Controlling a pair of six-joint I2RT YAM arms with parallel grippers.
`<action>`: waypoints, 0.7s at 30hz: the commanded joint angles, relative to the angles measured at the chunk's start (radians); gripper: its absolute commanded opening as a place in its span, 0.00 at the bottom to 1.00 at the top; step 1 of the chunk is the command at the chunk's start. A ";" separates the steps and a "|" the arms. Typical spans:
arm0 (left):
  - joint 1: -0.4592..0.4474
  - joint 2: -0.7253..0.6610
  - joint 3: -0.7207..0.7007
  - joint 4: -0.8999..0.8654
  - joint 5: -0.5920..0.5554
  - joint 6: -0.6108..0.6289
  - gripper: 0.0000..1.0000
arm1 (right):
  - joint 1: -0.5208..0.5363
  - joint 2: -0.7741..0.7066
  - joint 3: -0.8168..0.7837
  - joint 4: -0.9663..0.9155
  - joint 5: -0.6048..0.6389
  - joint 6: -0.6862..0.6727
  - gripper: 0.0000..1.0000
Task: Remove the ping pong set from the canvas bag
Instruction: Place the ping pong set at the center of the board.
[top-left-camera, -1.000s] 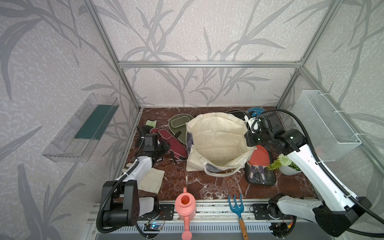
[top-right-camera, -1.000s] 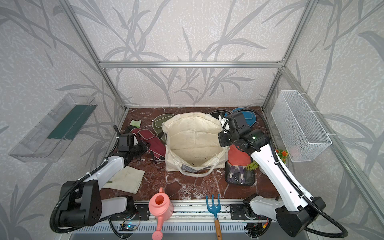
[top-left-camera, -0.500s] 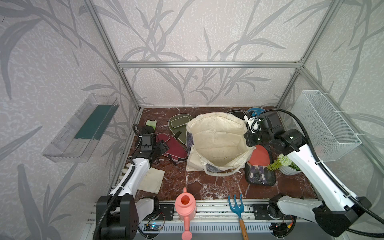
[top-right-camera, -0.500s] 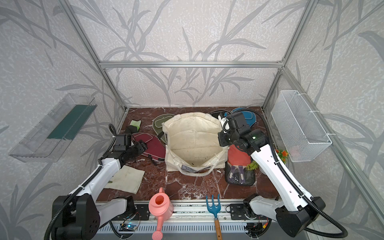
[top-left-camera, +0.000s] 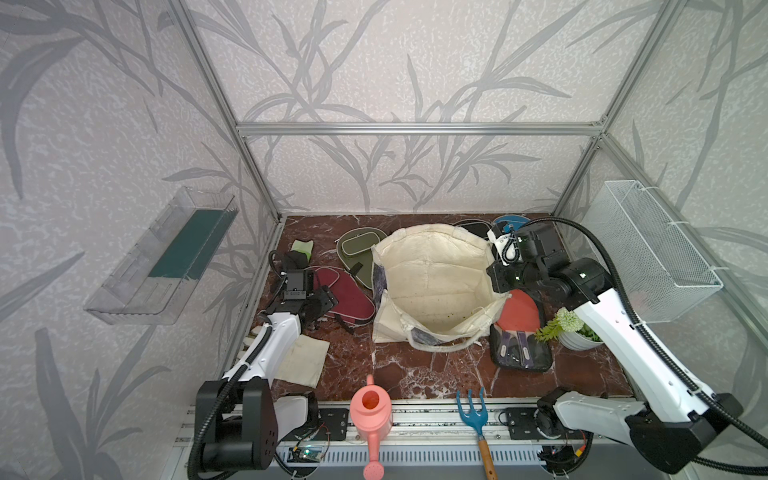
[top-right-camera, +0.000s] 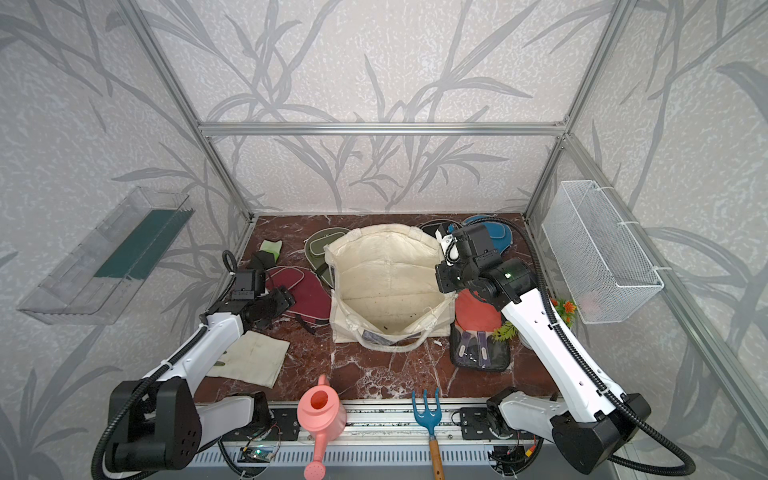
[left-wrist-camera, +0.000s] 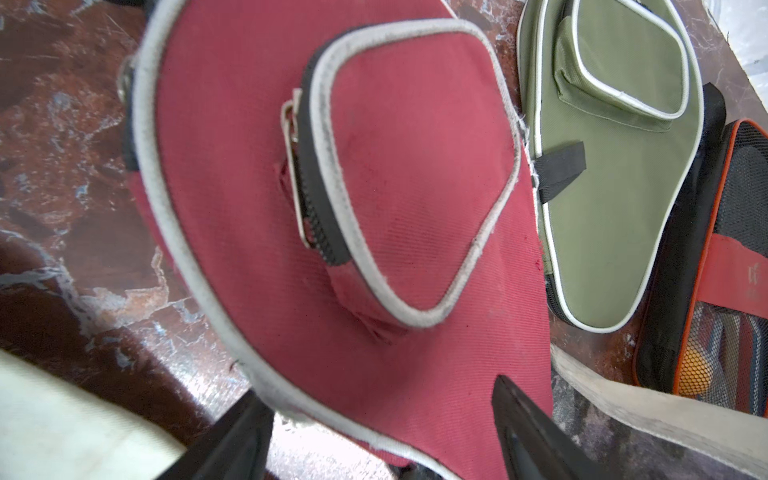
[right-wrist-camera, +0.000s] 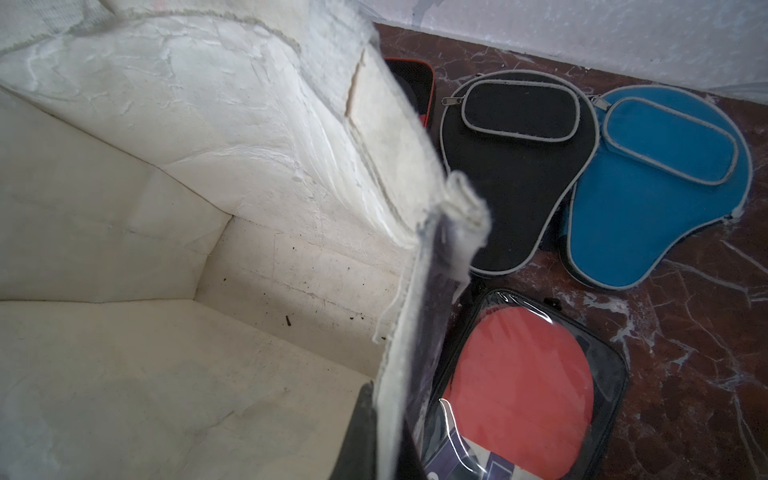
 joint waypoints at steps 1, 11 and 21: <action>0.003 -0.004 -0.024 0.018 0.037 -0.012 0.82 | -0.006 -0.019 -0.006 0.044 -0.008 -0.011 0.08; 0.004 -0.158 0.003 -0.128 0.019 0.014 0.85 | -0.007 -0.025 -0.004 0.044 -0.016 -0.014 0.13; 0.000 -0.389 0.228 -0.169 -0.054 0.395 0.99 | -0.016 -0.072 0.090 0.000 0.033 -0.080 0.99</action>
